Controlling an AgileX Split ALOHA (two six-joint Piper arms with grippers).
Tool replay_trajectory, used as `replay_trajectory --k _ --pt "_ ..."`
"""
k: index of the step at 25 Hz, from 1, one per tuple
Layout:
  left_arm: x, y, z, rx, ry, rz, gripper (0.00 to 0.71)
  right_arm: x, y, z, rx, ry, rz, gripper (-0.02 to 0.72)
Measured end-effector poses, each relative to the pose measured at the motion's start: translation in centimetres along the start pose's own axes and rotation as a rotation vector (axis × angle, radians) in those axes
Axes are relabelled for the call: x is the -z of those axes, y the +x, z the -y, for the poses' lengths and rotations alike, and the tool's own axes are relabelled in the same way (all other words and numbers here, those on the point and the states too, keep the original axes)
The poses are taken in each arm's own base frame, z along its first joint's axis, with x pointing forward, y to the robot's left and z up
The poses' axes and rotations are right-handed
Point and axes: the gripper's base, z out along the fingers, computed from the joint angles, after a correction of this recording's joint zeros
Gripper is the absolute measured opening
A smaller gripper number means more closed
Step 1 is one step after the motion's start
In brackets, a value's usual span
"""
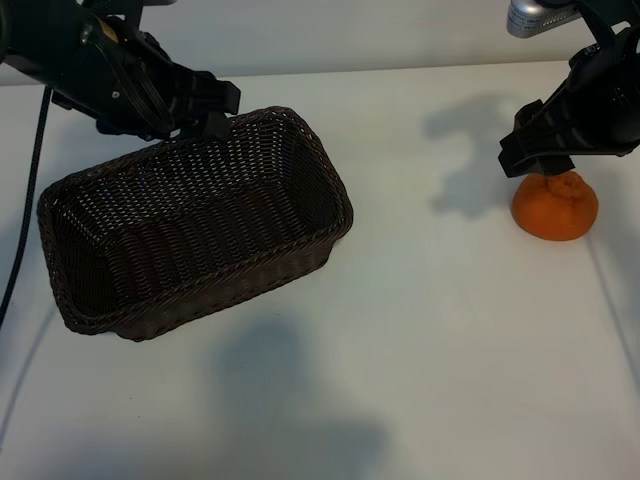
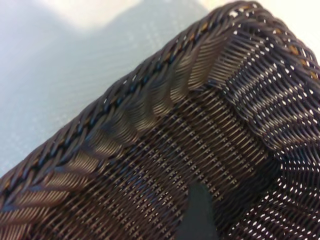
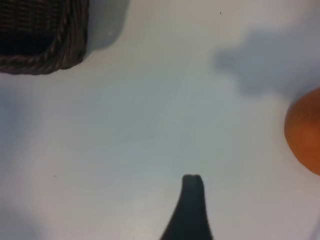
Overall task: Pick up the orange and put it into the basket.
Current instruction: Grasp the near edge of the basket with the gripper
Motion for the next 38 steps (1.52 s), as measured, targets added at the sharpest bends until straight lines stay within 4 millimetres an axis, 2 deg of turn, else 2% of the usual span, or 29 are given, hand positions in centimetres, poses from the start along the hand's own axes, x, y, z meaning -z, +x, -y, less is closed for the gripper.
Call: replay_trajectory --k 3,7,9,12,16,18,26,34,38 --pt "0.6 0.4 -0.4 0.037 -0.046 -0.034 0.592 0.0 0.0 0.0 0.000 0.000 0.000 0.595" --pt "2.9 1.3 -1.2 0.104 -0.153 -0.039 0.592 0.0 0.0 0.0 0.000 0.000 -0.001 0.595" --pt "4.0 2.2 -1.8 0.141 -0.220 -0.027 0.592 0.0 0.0 0.0 0.000 0.000 -0.001 0.595" --pt "4.8 4.8 -3.0 0.203 -0.318 -0.022 0.592 0.0 0.0 0.0 0.000 0.000 -0.001 0.595" --pt "4.6 8.6 -4.3 0.313 -0.404 -0.019 0.592 0.0 0.0 0.0 0.000 0.000 -0.002 0.595" --pt "4.1 9.6 -4.6 0.361 -0.412 -0.002 0.592 0.0 0.0 0.0 0.000 -0.001 -0.003 0.595" --pt "1.5 9.4 -5.0 0.463 -0.429 0.001 0.592 0.0 0.1 0.0 0.000 -0.001 -0.008 0.595" --pt "1.3 9.6 -6.2 0.526 -0.464 -0.018 0.592 0.0 0.1 0.0 0.002 -0.003 -0.013 0.595" --pt "0.4 11.0 -7.1 0.541 -0.486 -0.061 0.592 0.0 0.1 0.0 0.004 -0.002 -0.014 0.595"
